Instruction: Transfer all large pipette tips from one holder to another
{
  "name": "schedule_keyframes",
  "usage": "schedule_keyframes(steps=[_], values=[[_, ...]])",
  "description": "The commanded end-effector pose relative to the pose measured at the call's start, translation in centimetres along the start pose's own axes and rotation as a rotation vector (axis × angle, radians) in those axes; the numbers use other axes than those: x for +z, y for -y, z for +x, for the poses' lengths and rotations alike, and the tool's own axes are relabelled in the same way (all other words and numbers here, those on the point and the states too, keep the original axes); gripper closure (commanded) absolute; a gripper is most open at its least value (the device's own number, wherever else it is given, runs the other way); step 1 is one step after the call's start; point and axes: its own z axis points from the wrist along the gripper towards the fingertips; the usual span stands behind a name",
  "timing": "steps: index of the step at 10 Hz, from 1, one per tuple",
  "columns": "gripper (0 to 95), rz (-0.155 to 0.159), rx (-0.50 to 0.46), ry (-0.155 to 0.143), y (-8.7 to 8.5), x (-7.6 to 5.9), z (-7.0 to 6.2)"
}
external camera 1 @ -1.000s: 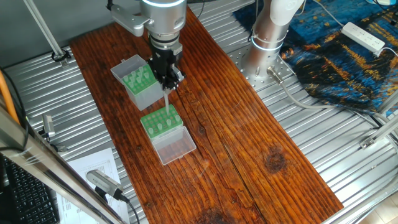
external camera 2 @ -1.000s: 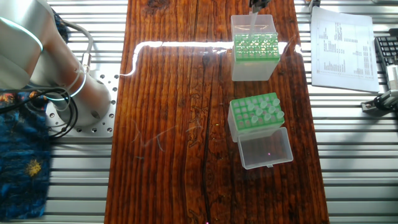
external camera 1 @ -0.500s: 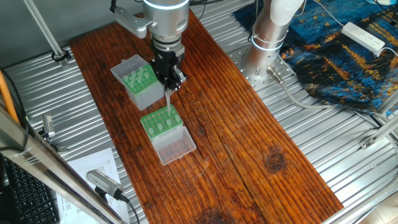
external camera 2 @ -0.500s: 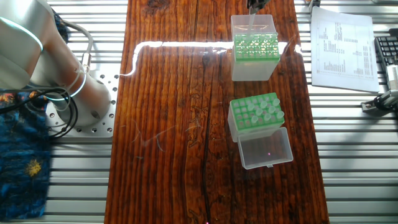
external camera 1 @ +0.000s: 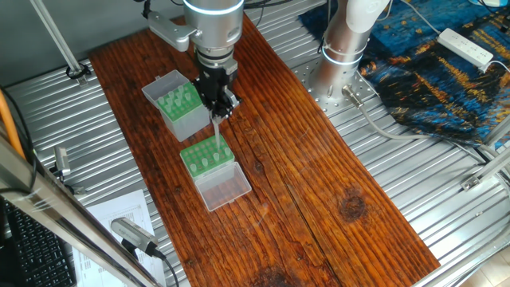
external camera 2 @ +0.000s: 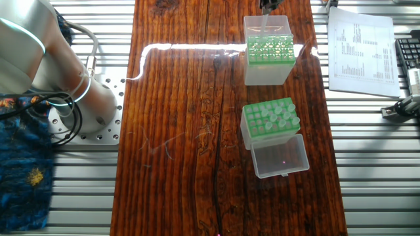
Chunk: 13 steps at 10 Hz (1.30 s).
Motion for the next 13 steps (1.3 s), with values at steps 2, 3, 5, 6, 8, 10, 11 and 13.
schedule_keyframes(steps=[2,3,5,6,8,10,11,13], values=[[95.0,-0.003,0.003,-0.004,-0.02,0.07,0.12],[95.0,-0.006,0.003,-0.010,-0.01,0.13,0.20],[95.0,-0.007,0.000,-0.010,0.03,0.25,0.38],[95.0,-0.012,-0.001,-0.008,0.07,0.36,0.43],[95.0,-0.014,-0.006,-0.008,0.12,0.51,0.44],[76.0,-0.014,-0.013,-0.009,0.16,0.63,0.40],[76.0,-0.014,-0.013,-0.009,0.17,0.67,0.39],[76.0,-0.013,-0.015,-0.011,0.18,0.69,0.38]])
